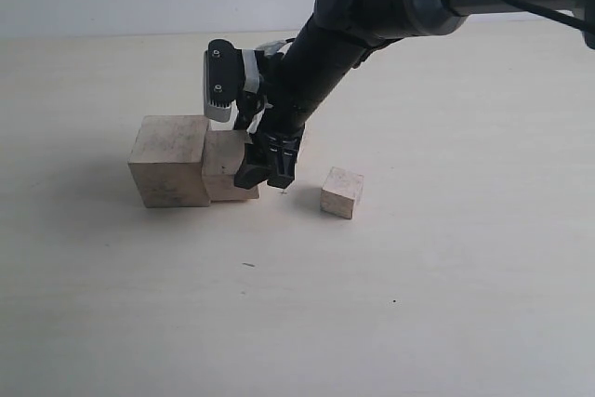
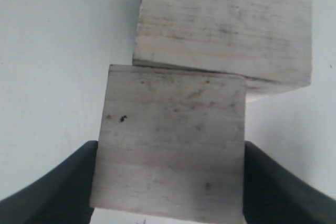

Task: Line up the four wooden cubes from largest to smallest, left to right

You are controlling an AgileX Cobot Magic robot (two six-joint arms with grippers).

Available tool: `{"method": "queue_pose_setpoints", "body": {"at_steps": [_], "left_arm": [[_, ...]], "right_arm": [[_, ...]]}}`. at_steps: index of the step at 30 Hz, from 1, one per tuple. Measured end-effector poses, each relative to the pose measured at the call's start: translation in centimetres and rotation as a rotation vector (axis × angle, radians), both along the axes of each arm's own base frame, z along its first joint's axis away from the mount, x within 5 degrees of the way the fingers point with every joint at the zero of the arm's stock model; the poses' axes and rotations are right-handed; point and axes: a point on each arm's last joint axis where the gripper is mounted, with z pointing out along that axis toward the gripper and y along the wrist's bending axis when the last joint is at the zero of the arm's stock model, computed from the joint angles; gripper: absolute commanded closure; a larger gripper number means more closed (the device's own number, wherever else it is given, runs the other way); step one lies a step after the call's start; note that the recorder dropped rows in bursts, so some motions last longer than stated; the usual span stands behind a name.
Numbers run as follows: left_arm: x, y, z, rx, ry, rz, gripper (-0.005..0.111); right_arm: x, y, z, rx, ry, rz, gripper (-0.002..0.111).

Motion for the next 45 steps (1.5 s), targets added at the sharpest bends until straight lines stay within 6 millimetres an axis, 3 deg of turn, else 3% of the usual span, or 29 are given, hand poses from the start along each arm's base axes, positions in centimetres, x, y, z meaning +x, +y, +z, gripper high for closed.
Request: {"method": "queue_pose_setpoints", "body": {"at_steps": [9,12,27,35,45], "left_arm": [[0.0,0.0,0.0,0.0,0.0,0.0,0.107],[0.0,0.0,0.0,0.0,0.0,0.0,0.107],[0.0,0.0,0.0,0.0,0.0,0.0,0.107],[0.0,0.0,0.0,0.0,0.0,0.0,0.107],[0.0,0.0,0.0,0.0,0.0,0.0,0.107]], "right_arm": [[0.0,0.0,0.0,0.0,0.0,0.0,0.047],[0.0,0.0,0.0,0.001,-0.001,-0.003,0.039],[0.1,0.1,0.1,0.01,0.015,-0.051,0.039],[0.2,-0.1,1.8,0.011,0.032,-0.144,0.039],[-0.4,-0.3,1.5,-0.018,0.088,-0.121,0.039]]}}
